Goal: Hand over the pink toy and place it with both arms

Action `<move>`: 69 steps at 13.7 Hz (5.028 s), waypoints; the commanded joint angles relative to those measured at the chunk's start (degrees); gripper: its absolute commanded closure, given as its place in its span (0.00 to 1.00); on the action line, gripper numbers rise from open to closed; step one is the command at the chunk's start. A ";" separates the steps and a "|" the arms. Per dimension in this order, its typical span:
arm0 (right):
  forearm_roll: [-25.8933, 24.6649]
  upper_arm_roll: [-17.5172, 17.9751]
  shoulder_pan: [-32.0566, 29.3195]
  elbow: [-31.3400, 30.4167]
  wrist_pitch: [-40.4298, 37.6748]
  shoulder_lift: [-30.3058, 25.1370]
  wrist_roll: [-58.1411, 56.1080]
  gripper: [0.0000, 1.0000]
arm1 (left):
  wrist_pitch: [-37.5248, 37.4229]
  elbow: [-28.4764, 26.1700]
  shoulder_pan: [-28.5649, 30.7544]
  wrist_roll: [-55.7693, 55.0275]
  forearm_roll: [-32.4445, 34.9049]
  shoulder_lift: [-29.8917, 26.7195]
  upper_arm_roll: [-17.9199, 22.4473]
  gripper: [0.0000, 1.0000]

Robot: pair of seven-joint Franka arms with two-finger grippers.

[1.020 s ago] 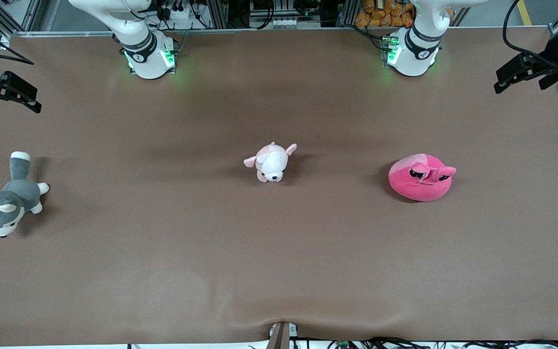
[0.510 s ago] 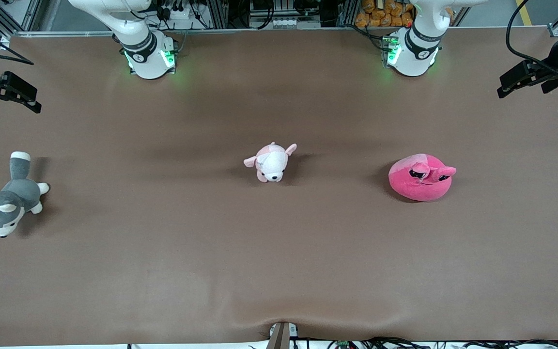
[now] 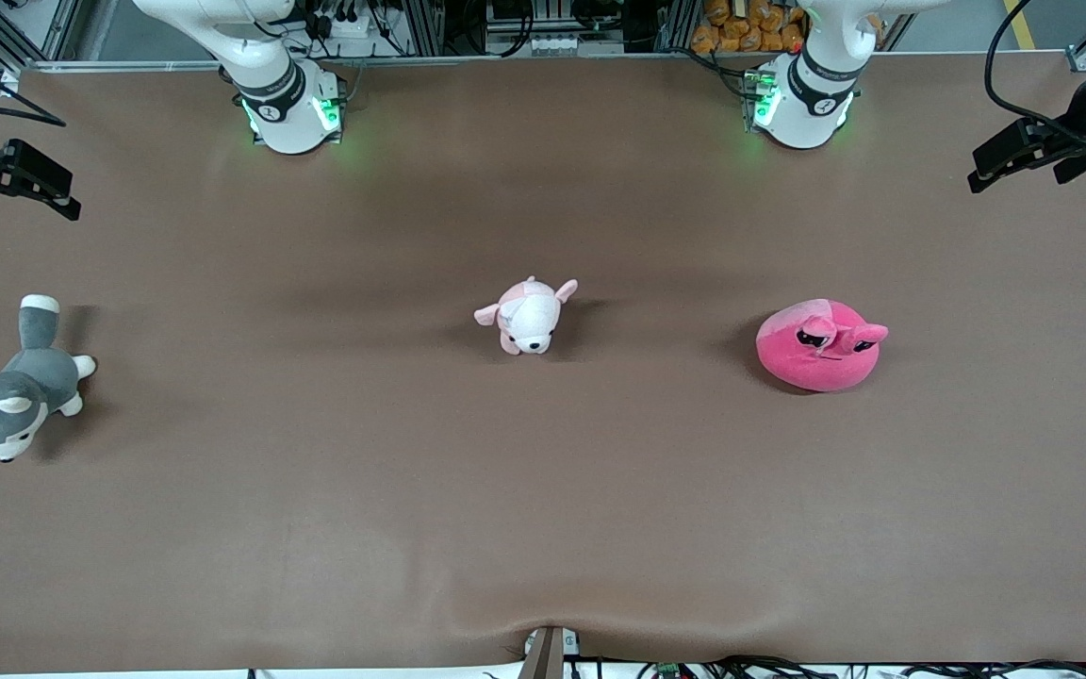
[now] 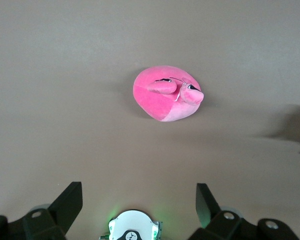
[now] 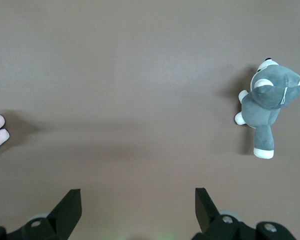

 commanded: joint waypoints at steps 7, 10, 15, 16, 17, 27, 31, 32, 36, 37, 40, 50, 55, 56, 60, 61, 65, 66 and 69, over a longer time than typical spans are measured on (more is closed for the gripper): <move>1.19 0.03 -0.99 1.07 -0.75 0.67 -0.96 0.00 | 4.69 -7.02 0.38 -0.47 -0.14 -3.72 -0.76 0.00; 1.19 0.03 -1.08 1.07 -0.75 0.67 -0.87 0.00 | 6.70 -9.03 0.47 -0.56 -0.14 -4.41 -0.76 0.00; 1.11 0.03 -1.08 0.98 -0.83 0.67 -0.87 0.00 | 9.17 -12.99 0.56 -0.56 -0.14 -6.44 -0.76 0.00; 1.11 0.03 -0.99 1.07 -0.75 0.67 -0.87 0.00 | 10.48 -13.95 0.65 -0.56 -0.14 -6.79 -0.76 0.00; 1.11 0.03 -0.99 0.98 -0.83 0.67 -0.87 0.00 | 11.28 -14.83 0.65 -0.56 -0.14 -7.05 -0.76 0.00; 1.11 0.03 -1.08 1.07 -0.75 0.67 -0.87 0.00 | 18.40 -21.08 1.00 -13.02 -0.23 -5.74 -1.28 0.00; 1.11 0.03 -1.08 1.07 -0.75 0.67 -0.87 0.00 | 19.63 -21.52 1.26 -24.36 -0.31 -3.11 -1.20 0.00; 1.11 0.03 -1.08 1.07 -0.75 0.67 -0.87 0.00 | 19.72 -21.52 2.04 -25.77 -0.92 -2.75 -1.20 0.00; 1.19 0.03 -1.08 1.07 -0.75 0.67 -0.87 0.00 | 21.03 -21.43 3.11 -38.58 -3.83 1.11 -1.11 0.00; 1.19 0.03 -1.08 1.07 -0.75 0.67 -0.87 0.00 | 21.21 -21.17 3.11 -41.84 -3.92 2.07 -1.19 0.00; 1.19 0.03 -1.08 1.07 -0.75 0.85 -0.87 0.00 | 20.61 -20.12 3.02 -49.33 -3.92 5.15 -1.11 0.00; 1.11 0.03 -1.08 1.07 -0.83 0.85 -0.87 0.00 | 24.01 -19.58 3.63 -76.66 -4.00 10.25 -1.46 0.00; 1.19 0.03 -1.08 1.07 -0.75 0.85 -0.87 0.00 | 27.98 -19.85 3.11 -83.79 -3.92 14.56 -1.63 0.00; 1.11 0.03 -0.99 1.07 -0.75 0.85 -0.87 0.00 | 28.94 -19.94 3.54 -83.79 -3.92 14.65 -1.72 0.00; 1.19 0.03 -0.99 1.07 -0.75 0.85 -0.87 0.00 | 31.58 -19.94 3.20 -87.56 -4.79 16.93 -2.60 0.00; 1.11 0.03 -0.99 1.07 -0.75 0.85 -0.87 0.00 | 32.11 -19.94 3.37 -87.75 -4.88 17.37 -2.78 0.00; 1.19 0.03 -0.99 1.07 -0.75 0.85 -0.87 0.00 | 33.78 -19.94 3.72 -88.10 -8.40 19.57 -2.78 0.00; 1.11 0.03 -0.99 1.07 -0.75 0.85 -0.87 0.00 | 34.13 -19.85 3.81 -88.10 -8.83 19.92 -2.78 0.00; 1.19 0.03 -0.99 1.07 -0.75 0.85 -0.87 0.00 | 34.58 -19.68 4.77 -88.10 -10.59 21.07 -2.78 0.04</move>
